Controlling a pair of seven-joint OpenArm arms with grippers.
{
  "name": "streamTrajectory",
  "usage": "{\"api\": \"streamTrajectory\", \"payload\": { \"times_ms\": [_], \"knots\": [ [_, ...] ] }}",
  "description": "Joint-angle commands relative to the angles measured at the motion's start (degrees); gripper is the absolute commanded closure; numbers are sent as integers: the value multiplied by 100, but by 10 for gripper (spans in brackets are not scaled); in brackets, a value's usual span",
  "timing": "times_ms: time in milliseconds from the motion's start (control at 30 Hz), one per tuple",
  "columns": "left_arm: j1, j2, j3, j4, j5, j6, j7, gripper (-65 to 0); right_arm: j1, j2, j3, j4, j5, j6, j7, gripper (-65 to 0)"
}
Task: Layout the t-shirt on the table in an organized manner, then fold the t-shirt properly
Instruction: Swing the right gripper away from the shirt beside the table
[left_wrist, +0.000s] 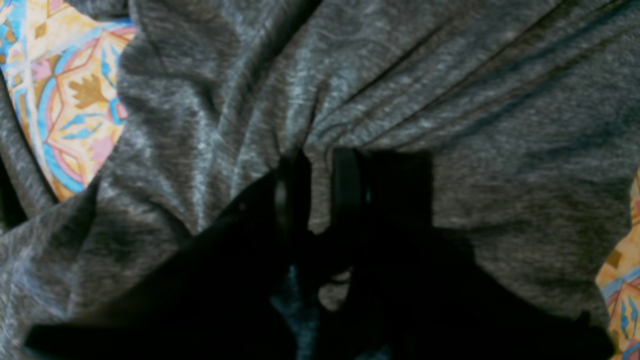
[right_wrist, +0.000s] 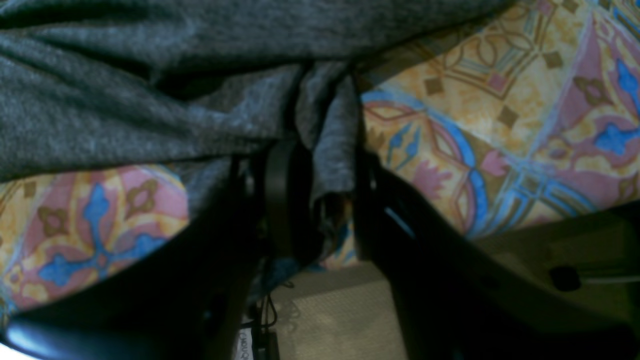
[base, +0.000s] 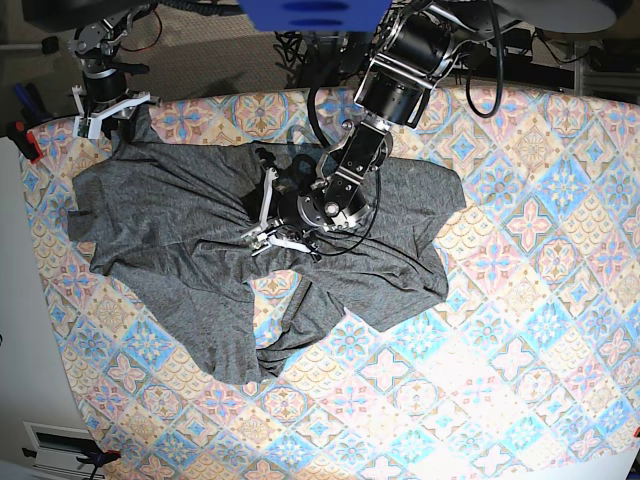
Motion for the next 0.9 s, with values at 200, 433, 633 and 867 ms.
{"api": "streamTrajectory", "payload": {
  "times_ms": [200, 433, 633, 867],
  "knots": [
    [-57, -187, -37, -7, 289, 119, 323, -109, -18, 31, 363, 27, -45, -7, -81, 0],
    [-57, -354, -37, -7, 237, 119, 323, -109, -18, 31, 372, 27, -45, -7, -81, 0],
    [-48, -354, -37, -7, 254, 119, 323, -109, -18, 40, 389, 18, -45, -7, -81, 0],
    [-31, -336, -37, -7, 281, 119, 323, -109, 536, 330, 855, -43, -54, -7, -116, 0]
  ]
}}
